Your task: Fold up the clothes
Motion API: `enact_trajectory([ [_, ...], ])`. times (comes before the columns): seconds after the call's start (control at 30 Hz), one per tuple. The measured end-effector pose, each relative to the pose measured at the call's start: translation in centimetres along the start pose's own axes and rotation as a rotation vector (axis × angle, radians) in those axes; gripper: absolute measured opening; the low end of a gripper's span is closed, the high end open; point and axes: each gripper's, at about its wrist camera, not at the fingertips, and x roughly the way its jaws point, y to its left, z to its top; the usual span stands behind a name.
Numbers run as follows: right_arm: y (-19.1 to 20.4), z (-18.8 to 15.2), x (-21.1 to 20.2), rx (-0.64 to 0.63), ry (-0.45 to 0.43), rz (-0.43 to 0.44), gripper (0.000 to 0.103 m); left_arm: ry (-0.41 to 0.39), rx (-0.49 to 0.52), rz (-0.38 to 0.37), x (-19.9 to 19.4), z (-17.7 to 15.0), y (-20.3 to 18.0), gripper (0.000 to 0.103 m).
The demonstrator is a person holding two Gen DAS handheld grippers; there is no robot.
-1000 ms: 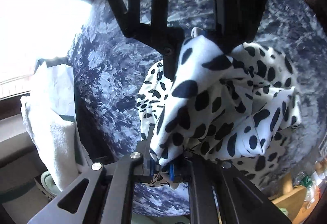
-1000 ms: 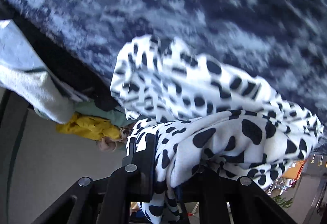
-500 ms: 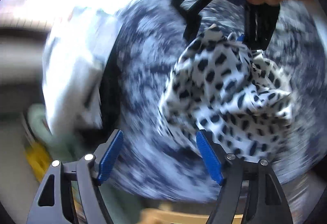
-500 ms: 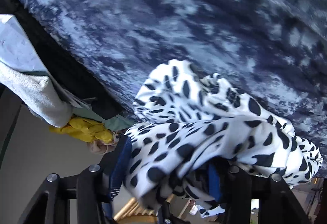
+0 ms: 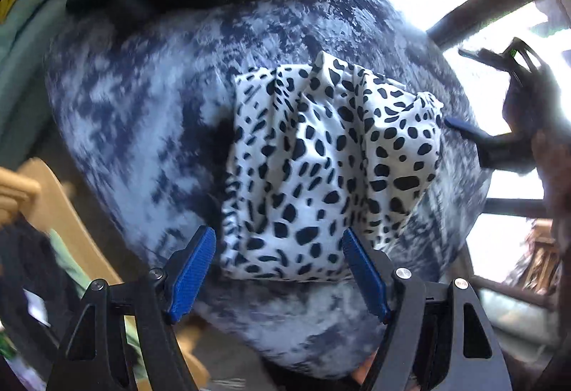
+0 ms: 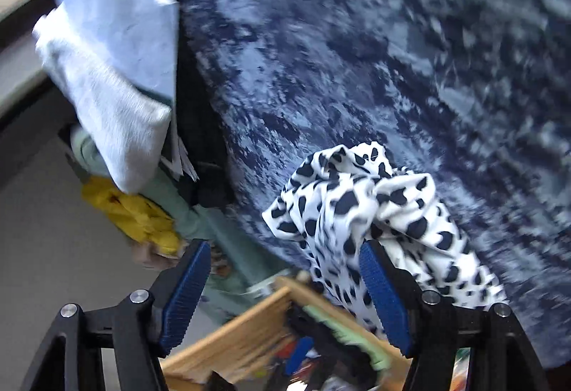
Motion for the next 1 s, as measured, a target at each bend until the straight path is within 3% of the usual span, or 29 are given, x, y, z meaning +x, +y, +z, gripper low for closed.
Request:
enact_trajectory([
  [0.1, 0.6, -1.5, 0.2, -0.089, 0.042, -0.070, 0.072, -0.020, 0.041, -0.013, 0.6, -0.1, -1.0, 0.076],
  [0.23, 0.1, -3.7, 1.6, -0.208, 0.108, -0.227, 0.066, -0.006, 0.106, -0.105, 1.5, 0.7, -1.2, 0.076],
  [0.37, 0.7, -7.8, 3.3, -0.525, 0.103, -0.419, 0.057, 0.063, 0.139, -0.189, 2.8, 1.9, -0.2, 0.069],
  [0.47, 0.3, -10.4, 4.6, -0.686, 0.140, -0.449, 0.056, 0.136, 0.199, -0.188, 4.3, 2.5, 0.2, 0.062],
  [0.63, -2.9, -10.8, 6.0, -0.670, 0.173, -0.426, 0.056, 0.244, 0.237, -0.185, 6.2, 2.1, 1.0, 0.062],
  [0.8, -6.0, -10.9, 7.2, -0.608, 0.188, -0.431, 0.037, 0.280, 0.205, -0.205, 7.0, 0.7, 2.2, 0.062],
  [1.0, -7.4, -12.1, 8.7, -0.665, 0.213, -0.496, 0.036, 0.290, 0.177, -0.199, 8.2, 0.0, 3.2, 0.052],
])
